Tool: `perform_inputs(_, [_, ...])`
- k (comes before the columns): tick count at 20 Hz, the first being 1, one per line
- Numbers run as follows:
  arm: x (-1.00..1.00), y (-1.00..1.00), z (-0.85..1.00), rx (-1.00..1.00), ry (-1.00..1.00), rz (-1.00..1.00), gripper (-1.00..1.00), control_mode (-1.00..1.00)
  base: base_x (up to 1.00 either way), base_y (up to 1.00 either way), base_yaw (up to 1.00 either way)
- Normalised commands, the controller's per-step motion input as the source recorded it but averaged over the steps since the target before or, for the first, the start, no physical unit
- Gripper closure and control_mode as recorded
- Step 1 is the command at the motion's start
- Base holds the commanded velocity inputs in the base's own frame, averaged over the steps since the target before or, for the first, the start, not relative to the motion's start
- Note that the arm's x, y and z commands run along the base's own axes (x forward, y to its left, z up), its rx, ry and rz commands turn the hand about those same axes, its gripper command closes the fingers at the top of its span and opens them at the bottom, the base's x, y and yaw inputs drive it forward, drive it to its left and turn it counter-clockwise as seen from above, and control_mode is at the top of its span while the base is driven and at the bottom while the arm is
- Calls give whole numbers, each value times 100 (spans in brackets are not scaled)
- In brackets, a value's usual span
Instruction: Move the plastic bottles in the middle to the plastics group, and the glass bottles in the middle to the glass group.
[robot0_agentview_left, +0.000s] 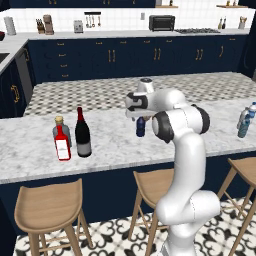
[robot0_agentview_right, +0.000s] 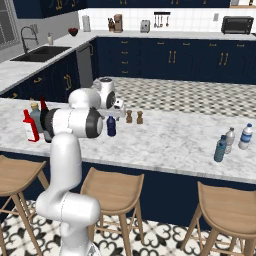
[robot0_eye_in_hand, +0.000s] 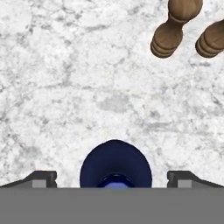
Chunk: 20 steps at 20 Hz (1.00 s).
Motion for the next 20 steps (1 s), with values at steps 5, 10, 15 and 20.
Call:
perform_inputs(5, [1,-4,-11,0,0,-1,-100,-100,0,0,0])
perform_inputs(10, [-2,0,0,0,-1,0,100,-100,0,0,0])
perform_inputs(15, [-14,0,10,0,-1,0,100,-100,0,0,0])
perform_inputs(20, [-24,-33,39,-2,0,-1,100,-100,0,0,0])
